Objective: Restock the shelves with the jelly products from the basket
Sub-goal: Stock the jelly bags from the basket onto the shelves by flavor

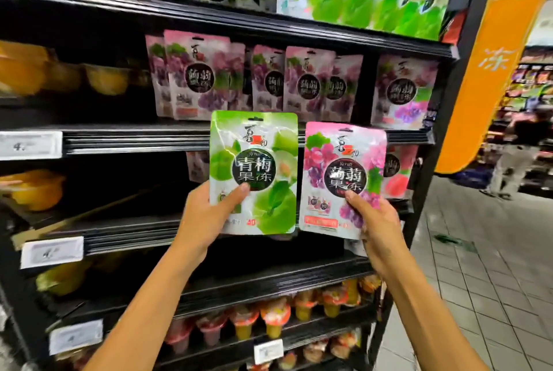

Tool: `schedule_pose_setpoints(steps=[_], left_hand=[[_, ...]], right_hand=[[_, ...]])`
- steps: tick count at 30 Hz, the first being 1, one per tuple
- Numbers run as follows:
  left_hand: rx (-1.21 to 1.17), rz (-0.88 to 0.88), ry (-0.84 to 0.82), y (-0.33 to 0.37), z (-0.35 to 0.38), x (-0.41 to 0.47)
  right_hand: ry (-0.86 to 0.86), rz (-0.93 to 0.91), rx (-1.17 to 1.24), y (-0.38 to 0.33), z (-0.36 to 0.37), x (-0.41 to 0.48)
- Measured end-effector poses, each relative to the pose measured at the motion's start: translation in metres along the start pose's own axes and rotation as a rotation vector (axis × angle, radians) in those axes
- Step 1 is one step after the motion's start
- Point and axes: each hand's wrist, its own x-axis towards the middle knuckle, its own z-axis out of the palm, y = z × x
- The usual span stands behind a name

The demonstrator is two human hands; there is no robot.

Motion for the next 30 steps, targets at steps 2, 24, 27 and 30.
schedule_pose_setpoints(steps=[2, 24, 27, 30], left_hand=[[0.006, 0.01, 0.0, 0.005, 0.016, 0.015], [-0.007, 0.115, 0.044, -0.003, 0.147, 0.074], [0.0, 0.123, 0.048, -0.005, 0.156, 0.074], [0.014, 0.13, 0.056, -0.006, 0.16, 0.076]], right_hand=[[-0.002, -0.04, -0.021, -0.011, -0.006, 0.024], [0.18, -0.165, -0.108, -0.087, -0.063, 0.245], [0.184, -0.18, -0.173, -0.078, -0.064, 0.253], [0.166, -0.204, -0.313, -0.07, -0.067, 0.262]])
